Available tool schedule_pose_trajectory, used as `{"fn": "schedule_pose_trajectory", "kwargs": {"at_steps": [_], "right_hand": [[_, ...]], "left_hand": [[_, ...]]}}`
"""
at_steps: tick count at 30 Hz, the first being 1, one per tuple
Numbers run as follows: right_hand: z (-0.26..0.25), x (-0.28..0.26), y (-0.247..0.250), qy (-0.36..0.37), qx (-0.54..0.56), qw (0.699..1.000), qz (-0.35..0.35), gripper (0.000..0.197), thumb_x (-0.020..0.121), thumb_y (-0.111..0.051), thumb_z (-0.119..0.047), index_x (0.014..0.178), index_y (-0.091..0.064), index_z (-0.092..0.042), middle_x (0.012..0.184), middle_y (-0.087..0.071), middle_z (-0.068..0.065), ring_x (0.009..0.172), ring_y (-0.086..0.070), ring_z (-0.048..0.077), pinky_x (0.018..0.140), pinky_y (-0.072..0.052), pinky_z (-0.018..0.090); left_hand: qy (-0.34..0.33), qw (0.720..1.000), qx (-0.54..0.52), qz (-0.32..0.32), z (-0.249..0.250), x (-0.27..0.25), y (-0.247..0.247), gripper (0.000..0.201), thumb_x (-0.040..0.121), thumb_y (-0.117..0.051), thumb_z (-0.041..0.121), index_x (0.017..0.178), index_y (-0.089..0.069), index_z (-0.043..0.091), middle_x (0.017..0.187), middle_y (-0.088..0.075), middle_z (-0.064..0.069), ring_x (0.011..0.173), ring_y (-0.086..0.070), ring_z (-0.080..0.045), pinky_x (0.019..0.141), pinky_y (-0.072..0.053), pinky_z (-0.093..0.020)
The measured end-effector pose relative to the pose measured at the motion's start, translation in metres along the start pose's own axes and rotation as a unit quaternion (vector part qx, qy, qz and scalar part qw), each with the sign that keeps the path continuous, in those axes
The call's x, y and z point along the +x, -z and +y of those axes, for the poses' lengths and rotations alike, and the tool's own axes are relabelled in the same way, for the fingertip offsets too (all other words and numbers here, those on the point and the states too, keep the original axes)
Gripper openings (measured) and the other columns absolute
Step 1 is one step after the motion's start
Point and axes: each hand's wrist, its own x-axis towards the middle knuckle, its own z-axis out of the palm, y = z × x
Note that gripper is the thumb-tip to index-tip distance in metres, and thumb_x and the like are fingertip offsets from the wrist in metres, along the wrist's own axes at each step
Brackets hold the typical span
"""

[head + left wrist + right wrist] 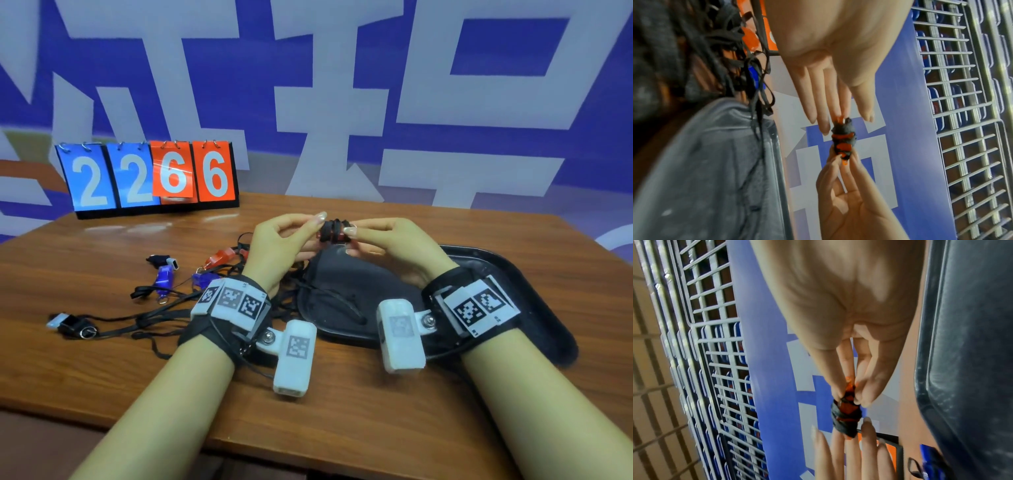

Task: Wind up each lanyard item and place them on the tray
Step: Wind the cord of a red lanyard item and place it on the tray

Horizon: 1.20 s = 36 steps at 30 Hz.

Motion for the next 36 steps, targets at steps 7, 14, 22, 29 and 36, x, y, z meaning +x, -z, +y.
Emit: {"fn": "schedule_pose_trajectory", "kwargs": {"at_steps": [7,14,22,29,36], "right_hand": [[-0.037,0.016,0.014,-0.023,0.024,0.999,0.016,0.021,0.086,-0.068,0.003,0.107,-0.067,0.003,0.09,-0.071,0.016,0.075,-0.07,0.02,0.069,-0.059,0.022],[-0.019,0.056,0.021,-0.087,-0.028,0.994,0.057,0.015,0.084,-0.064,0.014,0.079,-0.063,0.0,0.081,-0.065,0.015,0.073,-0.064,0.02,0.063,-0.057,0.019],[0.022,0.09,0.039,-0.143,-0.162,0.975,0.054,0.019,0.085,-0.064,0.009,0.08,-0.061,-0.009,0.083,-0.061,0.007,0.074,-0.061,0.015,0.06,-0.055,0.018],[0.032,0.096,0.039,-0.133,-0.242,0.959,0.066,0.023,0.085,-0.066,0.005,0.076,-0.06,-0.015,0.078,-0.06,0.0,0.066,-0.058,0.008,0.05,-0.049,0.012],[0.032,0.097,0.037,-0.124,-0.307,0.94,0.083,0.019,0.081,-0.075,-0.006,0.073,-0.061,-0.017,0.076,-0.061,0.0,0.067,-0.058,0.014,0.061,-0.053,0.02]], "left_hand": [[0.039,0.995,0.03,-0.092,0.036,0.032,-0.003,0.022,0.085,-0.073,0.003,0.107,-0.073,0.004,0.093,-0.077,-0.009,0.084,-0.075,-0.017,0.075,-0.059,-0.022],[0.097,0.983,0.131,-0.08,0.002,0.072,-0.011,0.025,0.081,-0.076,0.0,0.105,-0.07,-0.004,0.092,-0.073,-0.025,0.067,-0.073,-0.017,0.063,-0.059,-0.021],[0.158,0.972,0.141,-0.098,-0.025,0.09,-0.018,0.021,0.092,-0.056,-0.01,0.109,-0.069,-0.006,0.108,-0.069,-0.026,0.092,-0.071,-0.028,0.077,-0.06,-0.027],[0.163,0.926,0.296,-0.166,-0.02,0.086,-0.02,0.058,0.08,-0.034,-0.02,0.116,-0.071,0.008,0.119,-0.071,-0.007,0.069,-0.057,-0.014,0.047,-0.039,-0.017],[0.161,0.921,0.303,-0.183,-0.016,0.082,-0.019,0.049,0.086,-0.049,-0.013,0.125,-0.065,0.012,0.113,-0.069,0.002,0.059,-0.054,-0.006,0.057,-0.045,-0.017]]}}
